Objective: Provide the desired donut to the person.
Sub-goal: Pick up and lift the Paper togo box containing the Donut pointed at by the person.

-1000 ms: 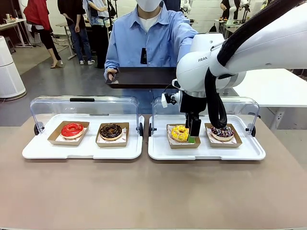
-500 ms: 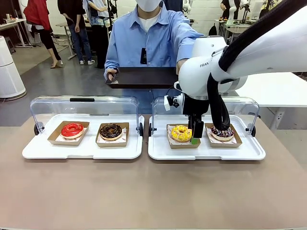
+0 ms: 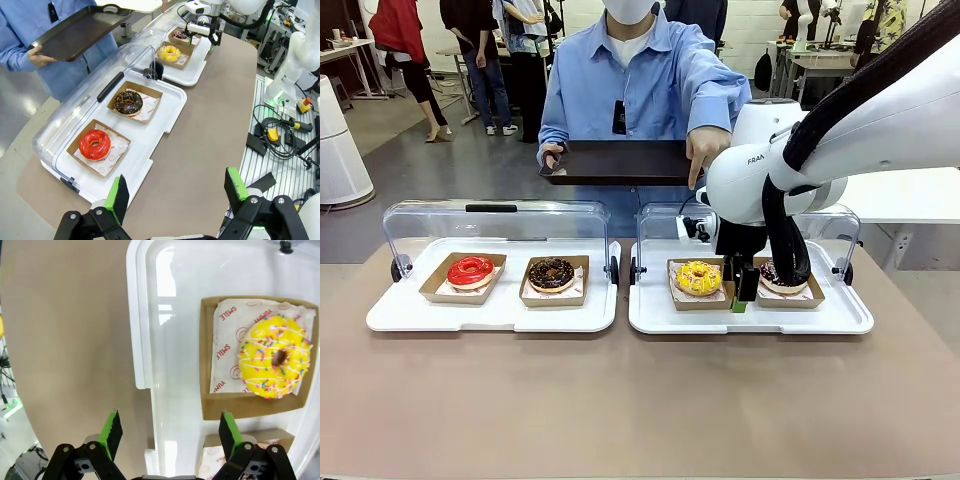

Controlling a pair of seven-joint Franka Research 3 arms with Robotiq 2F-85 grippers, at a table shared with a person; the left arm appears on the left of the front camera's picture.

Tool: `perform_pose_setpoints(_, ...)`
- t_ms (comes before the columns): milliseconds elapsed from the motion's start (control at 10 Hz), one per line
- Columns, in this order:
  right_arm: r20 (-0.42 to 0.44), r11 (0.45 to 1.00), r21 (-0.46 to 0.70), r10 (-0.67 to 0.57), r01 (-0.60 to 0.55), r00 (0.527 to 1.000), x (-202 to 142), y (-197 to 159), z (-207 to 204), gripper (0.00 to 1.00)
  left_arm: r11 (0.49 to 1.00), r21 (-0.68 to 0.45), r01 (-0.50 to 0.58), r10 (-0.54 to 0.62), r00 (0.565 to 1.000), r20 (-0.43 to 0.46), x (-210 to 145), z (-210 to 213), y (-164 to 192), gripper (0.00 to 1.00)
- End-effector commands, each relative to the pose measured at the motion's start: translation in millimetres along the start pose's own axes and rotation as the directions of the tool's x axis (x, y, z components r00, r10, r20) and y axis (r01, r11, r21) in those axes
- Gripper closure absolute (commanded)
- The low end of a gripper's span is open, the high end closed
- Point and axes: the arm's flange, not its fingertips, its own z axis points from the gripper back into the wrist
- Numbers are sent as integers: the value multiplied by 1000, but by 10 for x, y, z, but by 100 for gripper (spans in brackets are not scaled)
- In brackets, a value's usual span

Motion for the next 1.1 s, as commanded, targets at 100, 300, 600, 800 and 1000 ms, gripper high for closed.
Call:
perform_pose_setpoints(100, 41, 999, -9, 43, -43, 998, -63, -109, -147, 0, 1000, 0, 1, -1, 1000, 0, 0, -1, -5, 0)
perform_pose_setpoints(300, 46, 1000, 7, 30, -30, 999, -62, -159, -221, 0, 1000, 0, 1, -1, 1000, 0, 0, -1, -5, 0)
perform_pose_setpoints(600, 43, 1000, 22, -4, 3, 999, 3, -216, -303, 0, 1000, 0, 1, -1, 1000, 0, 0, -1, -5, 0)
perform_pose_setpoints(800, 43, 1000, 23, -23, 22, 999, 32, -242, -337, 0, 1000, 0, 1, -1, 1000, 0, 0, -1, -5, 0)
perform_pose_setpoints(1000, 41, 999, 35, -40, 38, 998, 35, -266, -389, 0, 1000, 0, 1, -1, 1000, 0, 0, -1, -5, 0)
